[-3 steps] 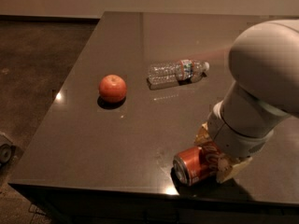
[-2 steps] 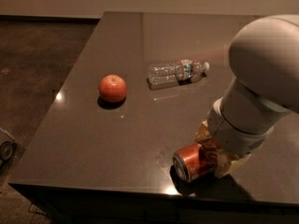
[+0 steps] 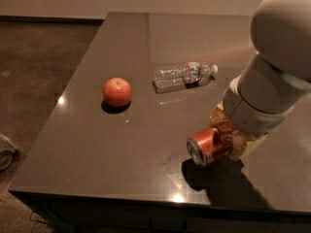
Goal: Place coke can upright
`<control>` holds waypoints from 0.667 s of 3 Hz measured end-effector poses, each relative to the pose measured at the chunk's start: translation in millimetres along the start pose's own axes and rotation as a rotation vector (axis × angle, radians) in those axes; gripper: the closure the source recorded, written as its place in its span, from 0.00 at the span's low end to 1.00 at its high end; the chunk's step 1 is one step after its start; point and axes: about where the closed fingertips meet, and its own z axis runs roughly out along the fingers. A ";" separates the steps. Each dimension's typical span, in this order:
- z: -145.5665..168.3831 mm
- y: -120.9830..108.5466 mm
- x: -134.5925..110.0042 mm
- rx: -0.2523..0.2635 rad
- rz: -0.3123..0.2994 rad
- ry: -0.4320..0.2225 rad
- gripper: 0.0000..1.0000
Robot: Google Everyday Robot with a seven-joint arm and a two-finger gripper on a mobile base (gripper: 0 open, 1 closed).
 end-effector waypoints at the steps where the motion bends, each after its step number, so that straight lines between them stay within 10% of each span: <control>1: -15.4 -25.5 22.8 0.058 -0.067 0.048 1.00; 2: -23.7 -43.5 40.8 0.108 -0.172 0.105 1.00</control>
Offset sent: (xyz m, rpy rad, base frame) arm 0.0803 -0.0316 0.0463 -0.1441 -0.2437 0.2778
